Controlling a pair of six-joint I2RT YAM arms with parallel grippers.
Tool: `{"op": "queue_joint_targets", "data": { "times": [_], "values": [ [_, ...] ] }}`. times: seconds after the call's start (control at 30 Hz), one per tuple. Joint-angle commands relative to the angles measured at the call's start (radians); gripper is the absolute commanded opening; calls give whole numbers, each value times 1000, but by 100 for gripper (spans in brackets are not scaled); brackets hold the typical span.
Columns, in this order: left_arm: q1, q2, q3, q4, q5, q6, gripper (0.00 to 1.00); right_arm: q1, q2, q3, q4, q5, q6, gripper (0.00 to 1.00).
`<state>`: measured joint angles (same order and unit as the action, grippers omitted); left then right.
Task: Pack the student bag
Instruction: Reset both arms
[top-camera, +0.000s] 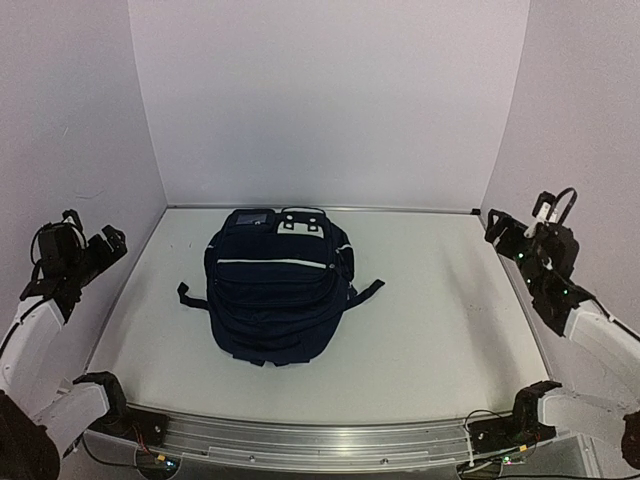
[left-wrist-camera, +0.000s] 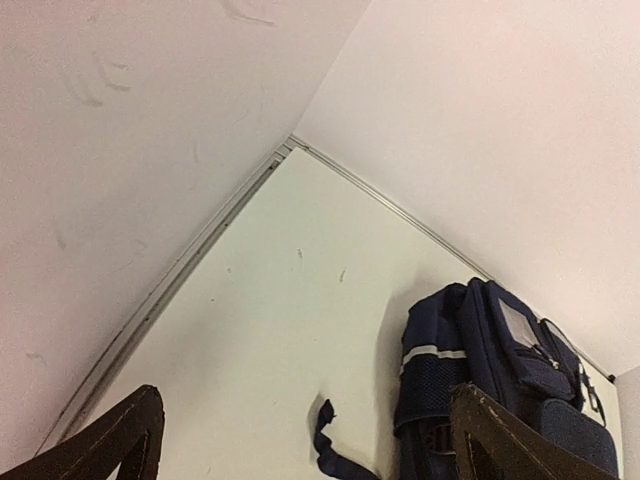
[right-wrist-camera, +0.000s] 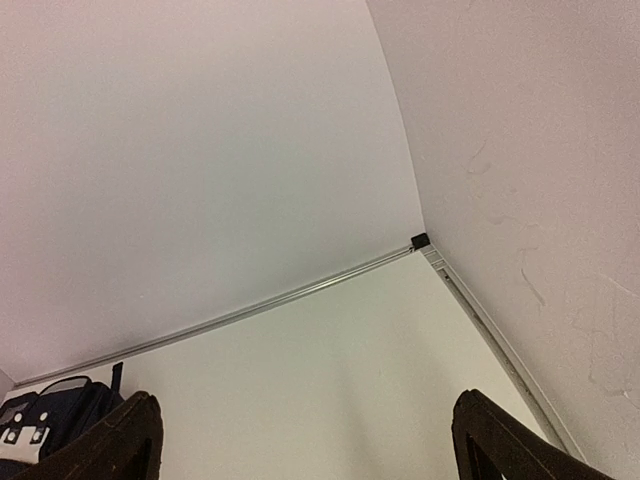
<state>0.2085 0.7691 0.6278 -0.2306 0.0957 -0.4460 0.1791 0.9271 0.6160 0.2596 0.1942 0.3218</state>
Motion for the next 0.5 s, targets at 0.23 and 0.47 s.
{"op": "queue_joint_targets", "data": {
  "times": [0.23, 0.47],
  "values": [
    [-1, -121, -163, 155, -130, 61, 100, 3, -161, -309, 382, 128, -107, 98],
    [-1, -101, -147, 152, -129, 62, 100, 4, -161, -304, 383, 125, -113, 98]
  ]
}}
